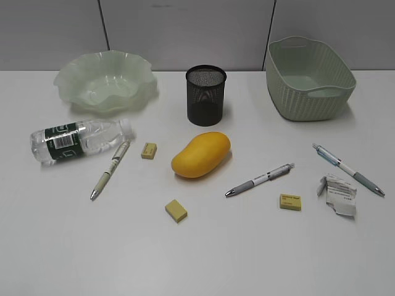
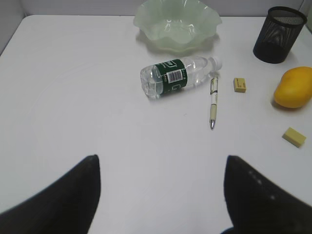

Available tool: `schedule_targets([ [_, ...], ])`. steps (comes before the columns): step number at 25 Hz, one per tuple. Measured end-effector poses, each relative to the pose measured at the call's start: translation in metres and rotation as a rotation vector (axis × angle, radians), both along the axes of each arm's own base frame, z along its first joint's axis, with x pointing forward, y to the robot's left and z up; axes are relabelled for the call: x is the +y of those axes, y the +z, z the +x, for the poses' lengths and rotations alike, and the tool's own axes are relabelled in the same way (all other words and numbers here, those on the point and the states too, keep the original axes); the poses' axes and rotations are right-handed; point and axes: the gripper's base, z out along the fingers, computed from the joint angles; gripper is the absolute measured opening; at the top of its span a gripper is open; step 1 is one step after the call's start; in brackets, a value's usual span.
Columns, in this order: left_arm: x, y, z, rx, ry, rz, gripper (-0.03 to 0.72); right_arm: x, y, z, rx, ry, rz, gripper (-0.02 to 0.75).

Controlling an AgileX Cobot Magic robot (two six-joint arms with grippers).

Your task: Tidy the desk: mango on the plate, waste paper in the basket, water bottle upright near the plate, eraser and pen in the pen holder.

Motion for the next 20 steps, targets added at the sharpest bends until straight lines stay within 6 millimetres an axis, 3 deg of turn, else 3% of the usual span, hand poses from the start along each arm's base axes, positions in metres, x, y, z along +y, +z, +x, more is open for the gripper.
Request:
schedule_targets([
  [20, 0.0, 0.0, 0.0, 0.0, 0.0, 0.0, 0.584, 0.0, 0.0, 0.0, 0.0, 0.0, 0.0, 0.582],
])
